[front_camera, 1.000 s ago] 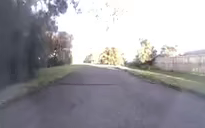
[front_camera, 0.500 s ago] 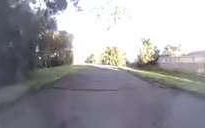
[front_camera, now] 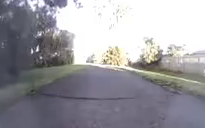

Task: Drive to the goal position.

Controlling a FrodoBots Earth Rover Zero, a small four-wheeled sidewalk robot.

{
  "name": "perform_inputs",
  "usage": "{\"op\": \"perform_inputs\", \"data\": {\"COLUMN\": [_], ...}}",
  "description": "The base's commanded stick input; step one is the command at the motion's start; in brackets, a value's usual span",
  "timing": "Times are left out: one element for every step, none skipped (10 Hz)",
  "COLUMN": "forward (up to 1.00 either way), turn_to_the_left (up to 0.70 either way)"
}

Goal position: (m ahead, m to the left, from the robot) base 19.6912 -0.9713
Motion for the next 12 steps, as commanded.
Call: {"op": "perform_inputs", "data": {"forward": [1.00, 1.00, 1.00, 1.00, 1.00, 1.00, 1.00, 1.00, 1.00, 1.00, 1.00, 1.00], "turn_to_the_left": [0.00, 0.00, 0.00, 0.00, 0.00, 0.00, 0.00, 0.00, 0.00, 0.00, 0.00, 0.00]}}
